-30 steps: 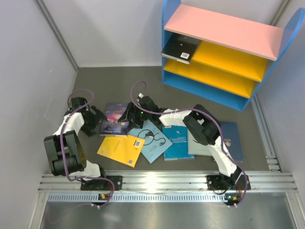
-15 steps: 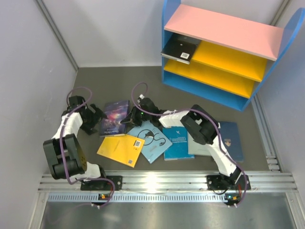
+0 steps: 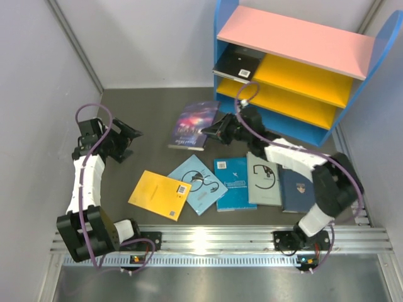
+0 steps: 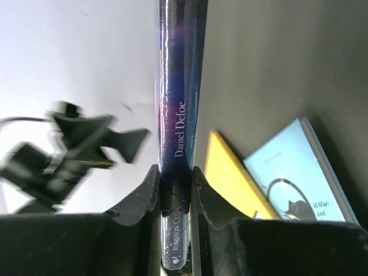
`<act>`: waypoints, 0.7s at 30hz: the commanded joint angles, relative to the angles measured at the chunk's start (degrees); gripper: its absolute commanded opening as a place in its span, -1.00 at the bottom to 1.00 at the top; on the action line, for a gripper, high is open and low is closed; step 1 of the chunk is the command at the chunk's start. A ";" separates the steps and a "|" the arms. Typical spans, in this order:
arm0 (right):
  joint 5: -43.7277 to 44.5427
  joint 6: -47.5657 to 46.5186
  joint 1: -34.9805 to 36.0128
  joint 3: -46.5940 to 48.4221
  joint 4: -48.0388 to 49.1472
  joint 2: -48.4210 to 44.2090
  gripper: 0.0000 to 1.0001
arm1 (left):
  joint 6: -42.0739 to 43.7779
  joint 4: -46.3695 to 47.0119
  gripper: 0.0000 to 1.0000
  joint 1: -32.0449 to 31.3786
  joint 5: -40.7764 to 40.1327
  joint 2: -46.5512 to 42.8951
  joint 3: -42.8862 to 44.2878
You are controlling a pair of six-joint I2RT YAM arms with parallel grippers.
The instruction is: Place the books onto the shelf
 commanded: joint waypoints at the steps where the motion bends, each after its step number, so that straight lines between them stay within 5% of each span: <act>1: -0.73 -1.45 -3.32 0.09 4.21 -12.58 -1.00 | -2.57 4.56 0.94 0.14 3.74 0.00 1.29; 11: -2.66 -2.86 -14.57 3.78 -4.51 -23.93 -1.00 | -4.33 6.24 0.92 -3.99 3.22 1.67 3.84; 21: -4.33 -2.16 -22.75 7.47 -3.56 -21.92 -1.00 | -5.56 7.64 0.92 -6.27 2.60 0.97 4.19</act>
